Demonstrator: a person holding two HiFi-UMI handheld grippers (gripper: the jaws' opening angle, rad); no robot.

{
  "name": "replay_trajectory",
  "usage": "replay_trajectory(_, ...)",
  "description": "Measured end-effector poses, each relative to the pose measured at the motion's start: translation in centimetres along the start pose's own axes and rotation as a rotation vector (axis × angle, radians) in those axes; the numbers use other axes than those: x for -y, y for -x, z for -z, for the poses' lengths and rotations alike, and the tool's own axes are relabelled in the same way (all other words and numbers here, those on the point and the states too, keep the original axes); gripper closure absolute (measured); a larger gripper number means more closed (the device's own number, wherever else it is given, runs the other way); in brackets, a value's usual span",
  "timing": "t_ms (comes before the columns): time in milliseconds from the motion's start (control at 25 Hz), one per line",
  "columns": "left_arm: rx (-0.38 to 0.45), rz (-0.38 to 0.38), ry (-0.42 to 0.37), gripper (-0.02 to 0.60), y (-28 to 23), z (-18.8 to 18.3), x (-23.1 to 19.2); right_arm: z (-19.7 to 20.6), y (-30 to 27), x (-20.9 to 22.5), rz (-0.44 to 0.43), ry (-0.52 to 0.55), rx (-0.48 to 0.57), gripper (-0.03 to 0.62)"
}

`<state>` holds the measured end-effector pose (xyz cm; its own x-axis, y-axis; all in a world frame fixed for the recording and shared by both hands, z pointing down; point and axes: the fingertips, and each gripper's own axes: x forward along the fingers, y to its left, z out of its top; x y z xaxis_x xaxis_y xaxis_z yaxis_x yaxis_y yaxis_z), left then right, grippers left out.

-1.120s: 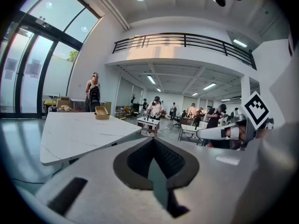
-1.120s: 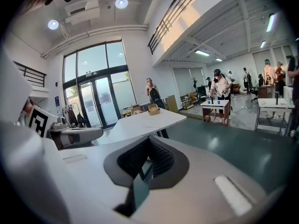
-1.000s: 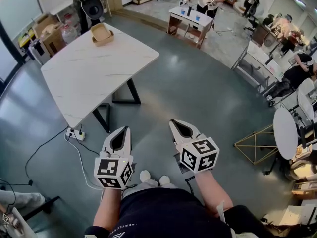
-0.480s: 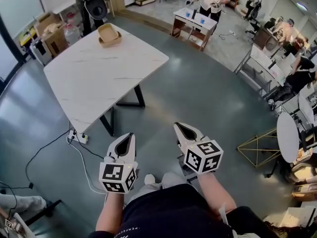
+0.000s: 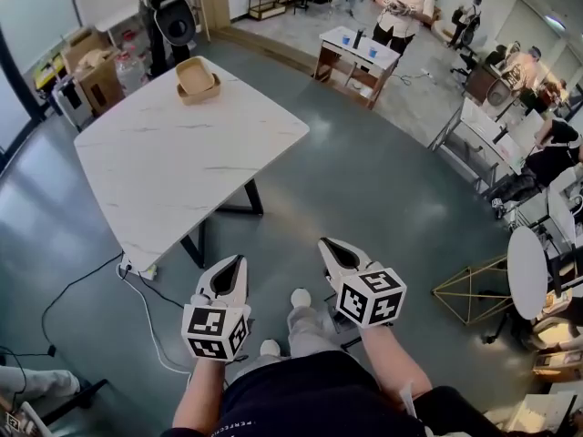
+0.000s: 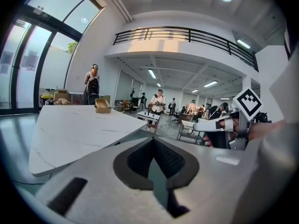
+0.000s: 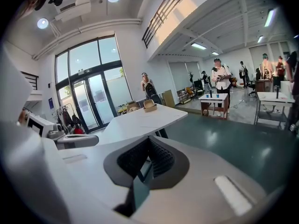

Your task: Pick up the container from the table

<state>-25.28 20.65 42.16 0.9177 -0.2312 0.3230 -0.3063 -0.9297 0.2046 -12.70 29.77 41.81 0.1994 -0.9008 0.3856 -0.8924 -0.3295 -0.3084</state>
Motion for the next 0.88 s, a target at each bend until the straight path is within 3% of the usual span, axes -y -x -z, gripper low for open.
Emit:
replay_trajectory(560, 0.019, -0.074, -0.002, 0.592, -13.2, -6.0, -1.6, -8.6, -8.5, 9.9, -0.091, 0.021, 0.008, 0.594)
replay_trajectory(880, 0.023, -0.135, -0.001, 0.592, -19.2, -7.4, -1.7, -10.7, -11.7, 14.5, -0.159, 0.044, -0.013, 0.594)
